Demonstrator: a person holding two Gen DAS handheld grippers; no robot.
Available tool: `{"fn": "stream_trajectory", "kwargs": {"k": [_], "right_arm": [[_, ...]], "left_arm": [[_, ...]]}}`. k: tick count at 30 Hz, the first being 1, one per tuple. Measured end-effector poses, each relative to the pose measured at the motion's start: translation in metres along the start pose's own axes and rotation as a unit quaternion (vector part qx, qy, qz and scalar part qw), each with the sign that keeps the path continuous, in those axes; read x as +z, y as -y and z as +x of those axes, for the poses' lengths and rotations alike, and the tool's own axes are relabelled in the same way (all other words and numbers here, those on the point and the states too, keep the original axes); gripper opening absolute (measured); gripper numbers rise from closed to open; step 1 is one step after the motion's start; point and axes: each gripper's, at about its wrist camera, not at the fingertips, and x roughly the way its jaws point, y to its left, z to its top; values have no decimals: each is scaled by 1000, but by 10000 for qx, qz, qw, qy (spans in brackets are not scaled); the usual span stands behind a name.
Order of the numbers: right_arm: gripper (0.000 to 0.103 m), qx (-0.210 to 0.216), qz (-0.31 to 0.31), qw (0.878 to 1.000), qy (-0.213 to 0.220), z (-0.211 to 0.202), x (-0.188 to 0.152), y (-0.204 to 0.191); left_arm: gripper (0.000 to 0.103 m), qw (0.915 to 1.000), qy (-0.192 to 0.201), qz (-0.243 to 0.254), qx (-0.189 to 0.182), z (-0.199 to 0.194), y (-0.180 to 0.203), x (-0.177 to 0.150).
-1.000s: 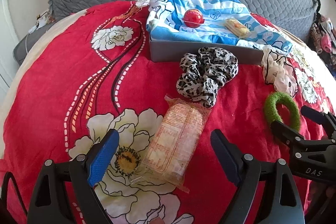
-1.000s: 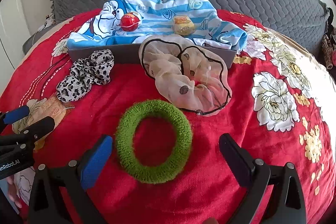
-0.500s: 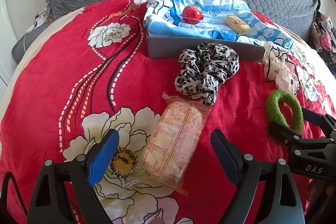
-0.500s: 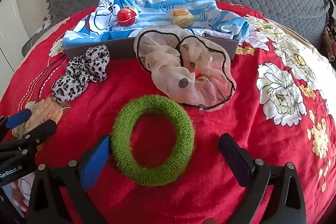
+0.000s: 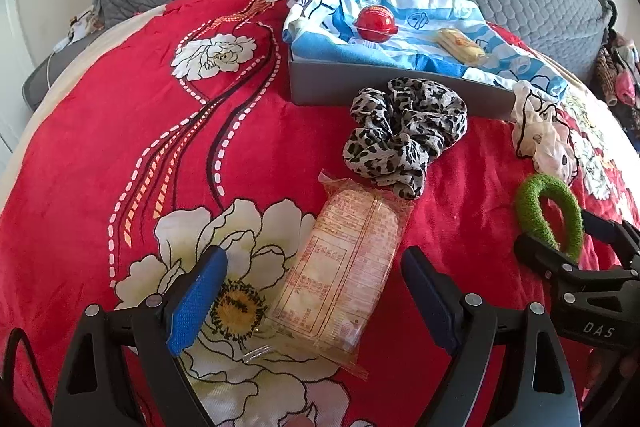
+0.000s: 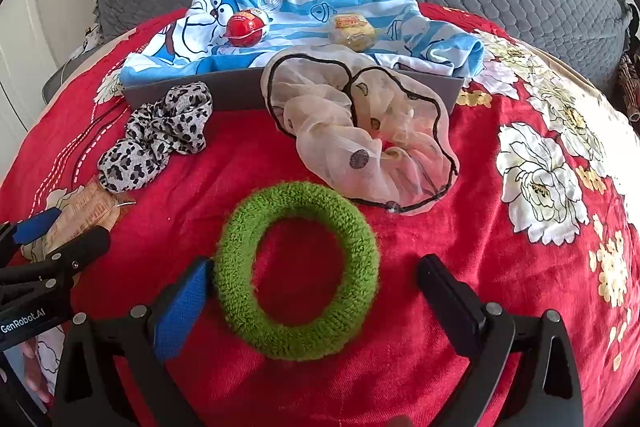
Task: Organize objects
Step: 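Move left tool toward the clear-wrapped bread while right tool approaches the green fuzzy ring, then close left tool on the wrapped bread while right tool closes on the green ring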
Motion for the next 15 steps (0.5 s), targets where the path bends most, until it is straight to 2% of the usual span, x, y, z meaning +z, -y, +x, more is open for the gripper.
{"fn": "stream_trajectory", "kwargs": {"k": [9, 12, 15], "right_arm": [[102, 45, 50, 10000, 3, 1, 0, 1], [100, 27, 46, 10000, 20, 0, 0, 2], [93, -24, 17, 10000, 49, -1, 0, 1]], "left_arm": [[89, 10000, 21, 20, -95, -1, 1, 0], [89, 9998, 9, 21, -173, -1, 2, -1], [89, 9998, 14, 64, -199, 0, 5, -1]]}}
